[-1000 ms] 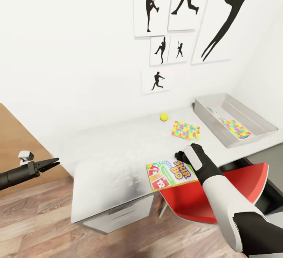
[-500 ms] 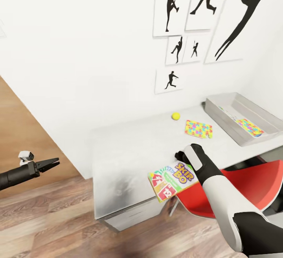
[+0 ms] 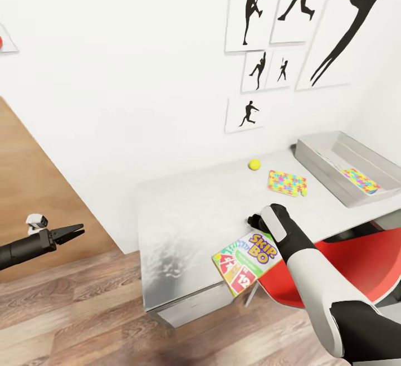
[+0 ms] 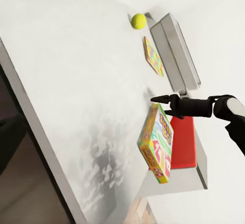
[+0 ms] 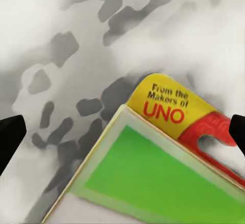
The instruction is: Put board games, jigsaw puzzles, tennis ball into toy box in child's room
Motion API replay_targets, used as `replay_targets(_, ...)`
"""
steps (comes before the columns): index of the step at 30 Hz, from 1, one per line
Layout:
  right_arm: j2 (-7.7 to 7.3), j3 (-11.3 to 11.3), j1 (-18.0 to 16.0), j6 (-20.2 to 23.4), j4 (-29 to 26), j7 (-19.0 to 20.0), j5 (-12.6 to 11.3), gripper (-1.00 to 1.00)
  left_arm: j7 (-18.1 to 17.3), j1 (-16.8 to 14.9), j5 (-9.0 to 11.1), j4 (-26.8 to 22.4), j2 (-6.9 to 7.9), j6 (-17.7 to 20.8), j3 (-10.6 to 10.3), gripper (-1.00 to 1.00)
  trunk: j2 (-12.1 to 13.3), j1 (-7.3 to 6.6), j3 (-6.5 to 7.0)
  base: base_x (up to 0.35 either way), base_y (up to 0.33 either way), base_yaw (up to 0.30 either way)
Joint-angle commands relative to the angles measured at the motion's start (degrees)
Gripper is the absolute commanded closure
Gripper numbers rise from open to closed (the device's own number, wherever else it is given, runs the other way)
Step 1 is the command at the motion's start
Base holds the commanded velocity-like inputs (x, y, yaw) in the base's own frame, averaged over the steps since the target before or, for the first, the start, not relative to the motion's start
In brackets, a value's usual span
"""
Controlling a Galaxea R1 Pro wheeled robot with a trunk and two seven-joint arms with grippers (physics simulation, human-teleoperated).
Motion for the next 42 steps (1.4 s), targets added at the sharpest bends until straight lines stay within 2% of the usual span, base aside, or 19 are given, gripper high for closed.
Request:
replay_targets(1, -0.03, 0.2, 0.0, 0.0, -0.1, -0.6, -0.8, -1.0, -0.3, 0.0, -0.1, 0.0, 0.01, 0.6, 0.0, -1.0, -0.1, 0.02, -0.08, 0.0, 0.104, 0.0)
replay_targets(15, 0.16, 0.2, 0.0, -0.4, -0.1, -0.6, -0.7, -1.0, -0.3, 0.0, -0.1, 0.0, 0.07, 0.6, 0.1, -1.0, -0.1, 0.02, 0.0, 0.0, 0.052, -0.005)
replay_targets(33, 0.44, 0.2, -0.2, -0.6, -0.9, -1.1, -0.6, -1.0, -0.3, 0.0, -0.1, 0.0, 0.05, 0.6, 0.1, -1.0, -0.1, 0.02, 1.46, 0.0, 0.0, -0.115)
replay_targets(42, 0.73, 0.3, -0.2, -0.5, -7.2, -1.1, -0.6, -1.0, -0.3, -0.1, 0.0, 0.0, 0.05, 0.6, 0.0, -1.0, -0.1, 0.02, 2.21, 0.0, 0.057, -0.121)
